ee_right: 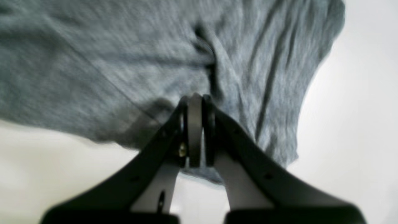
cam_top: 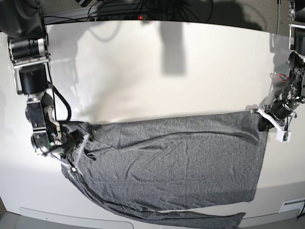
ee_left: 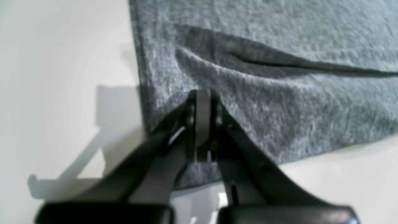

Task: Fold the T-shirt properly
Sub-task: 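Drag the shirt back toward the robot with both grippers, flattening it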

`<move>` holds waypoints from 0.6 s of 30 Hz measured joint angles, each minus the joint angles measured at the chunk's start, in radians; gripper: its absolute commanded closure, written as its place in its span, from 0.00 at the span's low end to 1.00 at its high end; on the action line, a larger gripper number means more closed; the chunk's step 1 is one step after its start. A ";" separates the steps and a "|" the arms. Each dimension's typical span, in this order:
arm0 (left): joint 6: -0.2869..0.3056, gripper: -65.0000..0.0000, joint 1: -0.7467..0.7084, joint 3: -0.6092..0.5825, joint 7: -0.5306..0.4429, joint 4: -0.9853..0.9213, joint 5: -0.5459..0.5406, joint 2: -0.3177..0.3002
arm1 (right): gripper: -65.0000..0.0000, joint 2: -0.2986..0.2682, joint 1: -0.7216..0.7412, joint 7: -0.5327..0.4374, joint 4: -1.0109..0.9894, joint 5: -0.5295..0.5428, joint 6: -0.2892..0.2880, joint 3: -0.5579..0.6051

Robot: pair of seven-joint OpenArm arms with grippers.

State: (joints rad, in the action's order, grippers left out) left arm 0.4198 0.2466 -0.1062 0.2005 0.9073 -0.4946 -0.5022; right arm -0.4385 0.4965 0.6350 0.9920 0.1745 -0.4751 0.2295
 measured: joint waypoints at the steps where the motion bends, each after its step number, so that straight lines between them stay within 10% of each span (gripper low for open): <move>1: -0.002 1.00 0.000 0.000 -0.021 0.000 0.000 0.004 | 1.00 -0.005 -0.011 -0.006 -0.001 -0.003 0.000 0.000; 7: -0.032 1.00 -0.020 0.001 -0.023 0.001 0.029 0.082 | 1.00 0.010 -0.077 -0.064 0.000 -0.079 0.008 0.000; 18: -0.002 1.00 -0.163 0.008 -0.142 0.024 -0.004 0.040 | 1.00 -0.040 -0.283 -0.278 0.070 -0.068 0.041 -0.007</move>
State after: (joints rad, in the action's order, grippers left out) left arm 0.4179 0.0834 -0.0986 0.0582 0.9318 -0.4988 -0.4622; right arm -0.4782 0.2134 0.3573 1.0622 0.1066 -0.4339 0.2222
